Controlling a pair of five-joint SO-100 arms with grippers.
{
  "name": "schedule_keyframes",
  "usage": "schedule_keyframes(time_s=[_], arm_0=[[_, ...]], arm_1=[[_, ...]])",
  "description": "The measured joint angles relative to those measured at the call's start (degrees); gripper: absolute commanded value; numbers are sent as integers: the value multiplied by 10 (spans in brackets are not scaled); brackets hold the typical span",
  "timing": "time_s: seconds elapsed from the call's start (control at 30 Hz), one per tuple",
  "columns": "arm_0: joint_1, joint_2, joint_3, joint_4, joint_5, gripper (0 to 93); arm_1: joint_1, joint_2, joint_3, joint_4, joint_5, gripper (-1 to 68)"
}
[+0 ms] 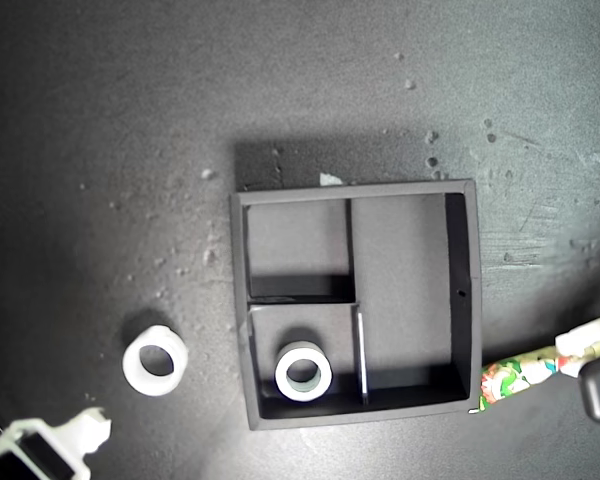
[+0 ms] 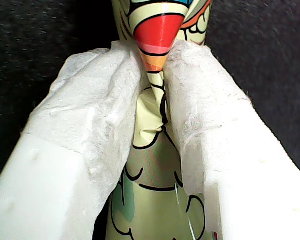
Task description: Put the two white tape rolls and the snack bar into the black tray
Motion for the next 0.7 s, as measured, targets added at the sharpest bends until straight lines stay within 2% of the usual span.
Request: schedule_keyframes(time_s=[0.17,0.27,0.4,0.47,0.7], arm_0=[[2,4,66,-48,-28,116],[1,12,123,-93,-30,119],[-7,13,181,-139,-24,126],[-18,13,199,-148,-24,132],[-62,-23,216,-187,8,143]], arm_1=[[14,17,-13,66,163,-6],[15,18,-65,151,190,-6],[55,18,-199,322,85,-7],[79,18,-251,378,19,-7],[149,18,-397,412,-283,-7]])
